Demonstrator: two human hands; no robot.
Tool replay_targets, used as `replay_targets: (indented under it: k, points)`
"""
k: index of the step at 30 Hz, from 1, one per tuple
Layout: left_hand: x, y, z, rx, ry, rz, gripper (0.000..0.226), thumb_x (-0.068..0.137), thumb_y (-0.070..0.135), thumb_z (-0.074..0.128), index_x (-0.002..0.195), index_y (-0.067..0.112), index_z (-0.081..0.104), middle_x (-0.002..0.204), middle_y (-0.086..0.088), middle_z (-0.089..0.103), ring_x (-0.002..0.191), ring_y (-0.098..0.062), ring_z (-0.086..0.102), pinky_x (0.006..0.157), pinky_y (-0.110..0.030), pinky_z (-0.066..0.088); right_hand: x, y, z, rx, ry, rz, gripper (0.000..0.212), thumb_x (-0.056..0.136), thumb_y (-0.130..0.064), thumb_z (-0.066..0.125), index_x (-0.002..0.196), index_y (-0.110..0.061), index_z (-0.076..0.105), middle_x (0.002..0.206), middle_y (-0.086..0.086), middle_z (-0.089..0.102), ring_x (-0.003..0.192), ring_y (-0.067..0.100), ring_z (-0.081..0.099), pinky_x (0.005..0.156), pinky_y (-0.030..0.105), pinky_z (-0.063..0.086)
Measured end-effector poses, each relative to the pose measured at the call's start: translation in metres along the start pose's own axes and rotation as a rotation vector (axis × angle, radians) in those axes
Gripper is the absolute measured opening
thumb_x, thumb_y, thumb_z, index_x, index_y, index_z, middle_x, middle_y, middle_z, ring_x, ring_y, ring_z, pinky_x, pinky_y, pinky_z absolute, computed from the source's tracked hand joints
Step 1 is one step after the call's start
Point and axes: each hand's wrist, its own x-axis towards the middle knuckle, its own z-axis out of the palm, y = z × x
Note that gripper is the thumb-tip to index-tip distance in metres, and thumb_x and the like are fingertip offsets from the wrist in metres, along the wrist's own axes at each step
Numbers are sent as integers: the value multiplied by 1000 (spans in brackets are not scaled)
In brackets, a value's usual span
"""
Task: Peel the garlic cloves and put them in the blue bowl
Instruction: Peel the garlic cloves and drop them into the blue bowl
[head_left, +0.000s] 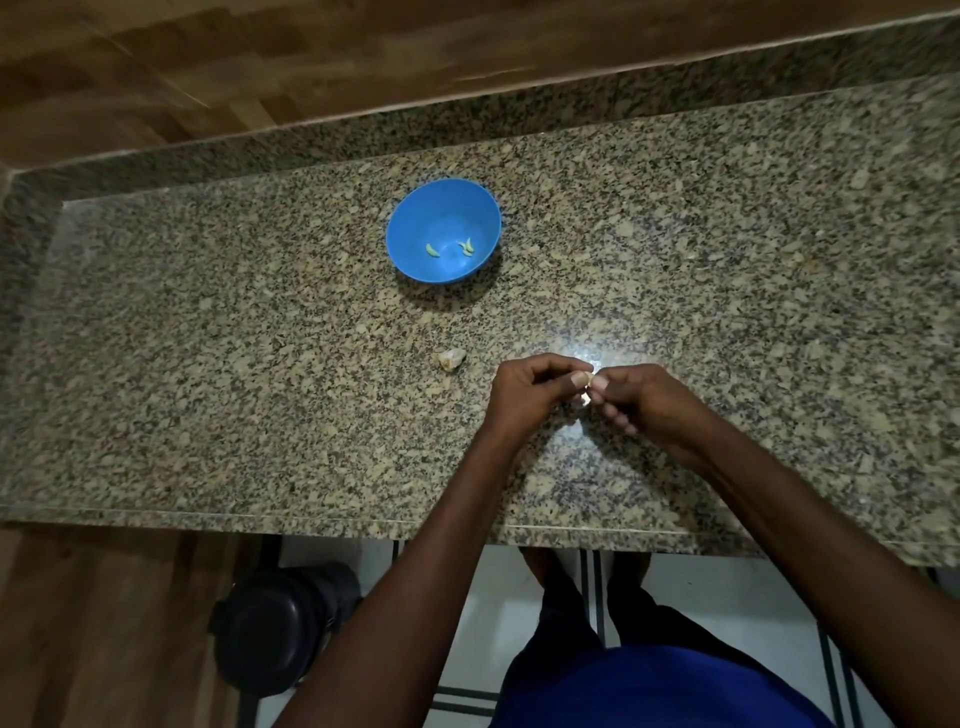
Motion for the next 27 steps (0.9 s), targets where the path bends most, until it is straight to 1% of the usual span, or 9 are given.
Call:
replay_targets:
  k: [2,5,8,10,12,15,19,22,27]
  points:
    - [-1,1,0,4,-17,10,15,89,-4,69,103,-9,72,91,-16,74,79,-13,70,74,-23,58,4,3,2,327,-98,125,19,95,-11,51,77,-6,53,56,0,42,42,7,30,38,17,27]
    - [0,1,1,28,-6,40,17,90,-5,68,105,-11,71,95,-19,73,79,-11,69,72,-21,57,7,5,1,704,-209,272,24,96,-9,42,73,-8,50,54,-3,35,40,6,28,35,17,28]
    - [0,-1,1,59,18,77,15,89,-4,69,103,-7,74,94,-15,75,81,-11,70,73,-22,56,8,5,2,876,-245,349,32,91,-3,38,67,-6,60,53,-5,31,40,6,27,37,17,24]
    - [2,-3,0,71,30,85,14,89,0,71,102,-1,76,95,-13,76,84,-14,71,77,-28,59,6,1,6,876,-219,340,30,92,-3,37,70,-7,56,53,-5,30,40,6,26,38,18,21]
    - [4,-4,-2,71,36,69,14,89,3,72,103,2,76,96,-13,77,86,-20,72,82,-36,61,3,-3,8,653,-132,254,28,97,-3,36,73,-8,52,54,-3,34,43,7,26,40,19,20]
    - [7,-4,-2,32,49,-12,14,89,6,72,102,5,77,95,-14,77,83,-21,71,82,-39,60,-2,-8,8,105,55,54,29,101,-9,46,75,-6,60,58,4,50,49,12,38,43,21,29]
    - [8,-4,2,-10,74,-63,14,89,3,71,101,4,77,97,-19,75,80,-20,67,78,-34,59,-4,-11,6,-156,171,-91,20,98,-12,61,80,-4,68,73,15,71,54,17,61,56,30,49]
    - [6,-6,3,-24,107,-79,13,89,4,71,101,3,77,91,-20,75,76,-20,69,69,-29,57,0,-4,8,-413,293,-186,10,91,-18,71,82,-14,72,71,4,74,59,18,70,63,35,58]
    - [4,-5,2,78,82,-23,7,90,12,74,93,7,78,83,-14,77,75,-25,71,70,-37,61,1,2,10,-945,388,-433,17,93,-26,67,78,-18,69,61,-3,63,59,19,61,54,31,45]
